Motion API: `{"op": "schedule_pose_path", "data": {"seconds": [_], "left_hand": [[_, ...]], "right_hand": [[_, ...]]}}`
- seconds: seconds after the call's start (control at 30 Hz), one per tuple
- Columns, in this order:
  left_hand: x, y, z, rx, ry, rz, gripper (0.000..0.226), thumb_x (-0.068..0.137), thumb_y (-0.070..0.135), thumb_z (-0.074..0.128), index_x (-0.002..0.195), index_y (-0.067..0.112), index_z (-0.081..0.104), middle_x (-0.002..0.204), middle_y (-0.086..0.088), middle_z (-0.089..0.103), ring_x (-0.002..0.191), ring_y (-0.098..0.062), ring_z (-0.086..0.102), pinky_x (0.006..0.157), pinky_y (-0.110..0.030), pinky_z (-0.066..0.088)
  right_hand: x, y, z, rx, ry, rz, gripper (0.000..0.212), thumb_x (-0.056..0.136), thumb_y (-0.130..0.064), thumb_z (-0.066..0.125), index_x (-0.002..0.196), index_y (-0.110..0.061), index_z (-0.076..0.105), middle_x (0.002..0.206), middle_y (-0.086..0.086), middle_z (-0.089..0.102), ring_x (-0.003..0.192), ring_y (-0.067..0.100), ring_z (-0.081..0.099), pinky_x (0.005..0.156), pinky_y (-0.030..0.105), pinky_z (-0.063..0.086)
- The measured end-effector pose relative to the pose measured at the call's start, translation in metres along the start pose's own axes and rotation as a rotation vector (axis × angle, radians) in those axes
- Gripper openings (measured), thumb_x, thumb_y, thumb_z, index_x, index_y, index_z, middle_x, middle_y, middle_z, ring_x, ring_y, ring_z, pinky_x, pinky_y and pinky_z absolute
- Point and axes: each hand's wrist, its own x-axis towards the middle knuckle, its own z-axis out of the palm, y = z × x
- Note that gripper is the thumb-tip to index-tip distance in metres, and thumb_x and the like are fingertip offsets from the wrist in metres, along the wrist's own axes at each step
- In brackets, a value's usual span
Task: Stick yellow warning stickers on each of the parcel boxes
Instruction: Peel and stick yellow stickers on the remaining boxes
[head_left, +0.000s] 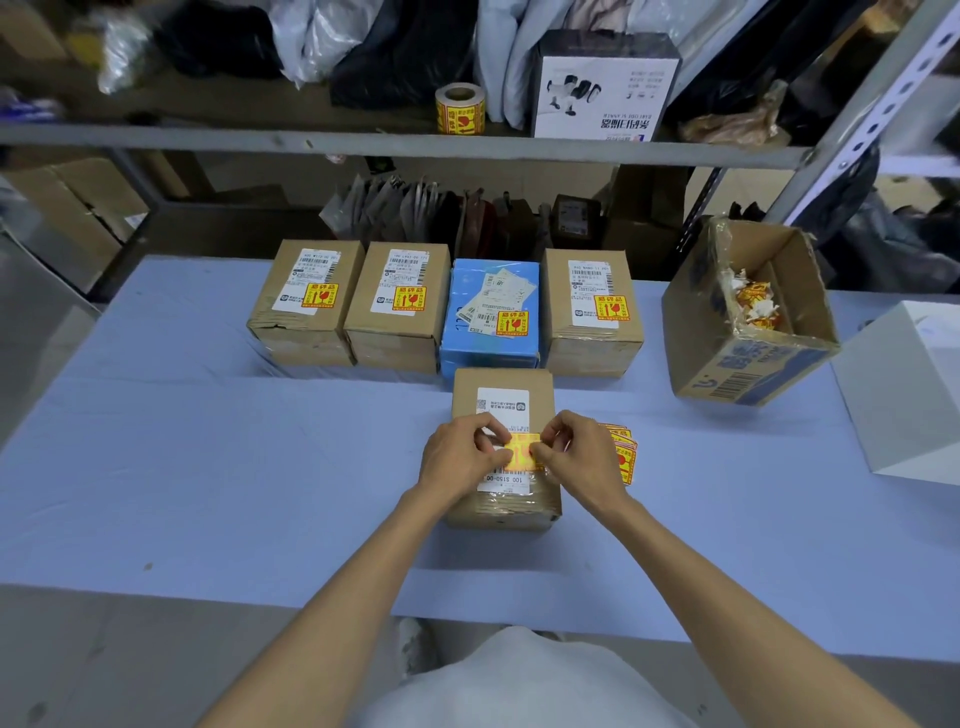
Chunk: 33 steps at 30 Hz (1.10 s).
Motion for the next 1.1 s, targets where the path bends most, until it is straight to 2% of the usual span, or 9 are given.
{"op": "schedule_pose_path", "data": {"seconds": [0.2, 0.37, 0.47, 0.57, 0.67, 0.73, 0.83, 0.97, 1.1], "left_hand": [[0.001, 0.010, 0.001, 0.048, 0.053, -0.085, 0.006, 0.078, 0.023, 0.070, 0.081, 0.027, 0.068, 0.067, 0.011, 0.061, 0.077, -0.013, 0.062, 0.065, -0.026, 0.046], [0.003, 0.006, 0.000, 0.019, 0.043, -0.059, 0.006, 0.078, 0.025, 0.071, 0.082, 0.029, 0.070, 0.069, 0.012, 0.062, 0.080, -0.012, 0.064, 0.063, -0.024, 0.046], [0.002, 0.006, -0.001, 0.041, -0.053, 0.020, 0.022, 0.070, 0.042, 0.079, 0.089, 0.033, 0.071, 0.070, 0.011, 0.066, 0.077, -0.008, 0.063, 0.062, -0.024, 0.044], [0.001, 0.002, -0.004, 0.064, -0.077, 0.033, 0.023, 0.068, 0.035, 0.082, 0.088, 0.032, 0.072, 0.069, 0.010, 0.065, 0.075, -0.010, 0.061, 0.063, -0.025, 0.043], [0.003, -0.006, -0.009, 0.035, -0.058, 0.006, 0.013, 0.070, 0.029, 0.082, 0.080, 0.030, 0.074, 0.067, 0.010, 0.065, 0.073, -0.009, 0.062, 0.064, -0.025, 0.045], [0.004, -0.005, -0.010, 0.022, -0.049, -0.002, 0.011, 0.070, 0.031, 0.081, 0.078, 0.030, 0.074, 0.066, 0.011, 0.065, 0.072, -0.008, 0.062, 0.067, -0.028, 0.048], [0.002, 0.004, -0.004, 0.070, -0.047, 0.035, 0.021, 0.068, 0.044, 0.081, 0.082, 0.031, 0.073, 0.066, 0.010, 0.065, 0.070, -0.007, 0.060, 0.064, -0.028, 0.047], [-0.001, 0.010, 0.001, 0.169, -0.040, 0.058, 0.012, 0.075, 0.033, 0.072, 0.086, 0.033, 0.070, 0.069, 0.011, 0.062, 0.075, -0.008, 0.059, 0.067, -0.026, 0.046], [0.003, 0.003, -0.010, 0.155, -0.094, 0.049, 0.015, 0.070, 0.033, 0.078, 0.083, 0.029, 0.072, 0.070, 0.009, 0.065, 0.073, -0.009, 0.060, 0.065, -0.025, 0.044]], "right_hand": [[0.001, 0.005, 0.002, 0.151, -0.067, -0.015, 0.007, 0.079, -0.014, 0.074, 0.084, -0.017, 0.076, 0.074, -0.004, 0.068, 0.063, 0.005, 0.056, 0.059, 0.017, 0.041], [0.003, 0.014, -0.001, 0.075, 0.062, -0.056, 0.009, 0.083, -0.021, 0.070, 0.089, -0.024, 0.076, 0.079, -0.006, 0.061, 0.073, 0.007, 0.053, 0.066, 0.031, 0.045], [-0.002, 0.012, -0.001, 0.099, -0.061, -0.091, 0.022, 0.073, -0.031, 0.081, 0.094, -0.025, 0.077, 0.085, -0.005, 0.059, 0.076, 0.006, 0.053, 0.063, 0.019, 0.042], [0.000, 0.011, -0.002, 0.152, -0.102, -0.087, 0.020, 0.074, -0.017, 0.080, 0.094, -0.019, 0.077, 0.086, -0.002, 0.058, 0.074, 0.004, 0.052, 0.060, 0.010, 0.039], [0.003, 0.014, -0.004, 0.189, -0.094, -0.071, 0.013, 0.081, -0.006, 0.071, 0.088, -0.016, 0.077, 0.083, -0.007, 0.060, 0.074, 0.006, 0.055, 0.067, 0.024, 0.048], [0.006, 0.014, -0.006, 0.173, -0.073, -0.067, 0.006, 0.080, -0.014, 0.074, 0.085, -0.018, 0.076, 0.082, -0.007, 0.064, 0.073, 0.007, 0.057, 0.066, 0.027, 0.049], [0.005, 0.008, -0.002, 0.103, -0.088, -0.068, 0.024, 0.067, -0.030, 0.085, 0.083, -0.018, 0.073, 0.082, -0.004, 0.065, 0.072, 0.007, 0.057, 0.062, 0.020, 0.044], [0.007, 0.005, -0.001, 0.044, -0.147, -0.114, 0.023, 0.067, -0.022, 0.085, 0.084, -0.015, 0.070, 0.085, -0.001, 0.062, 0.074, 0.010, 0.056, 0.063, 0.023, 0.046], [0.011, 0.007, -0.010, -0.001, -0.208, -0.157, 0.014, 0.077, -0.006, 0.075, 0.089, -0.012, 0.070, 0.086, -0.003, 0.060, 0.079, 0.014, 0.058, 0.065, 0.019, 0.045]]}}
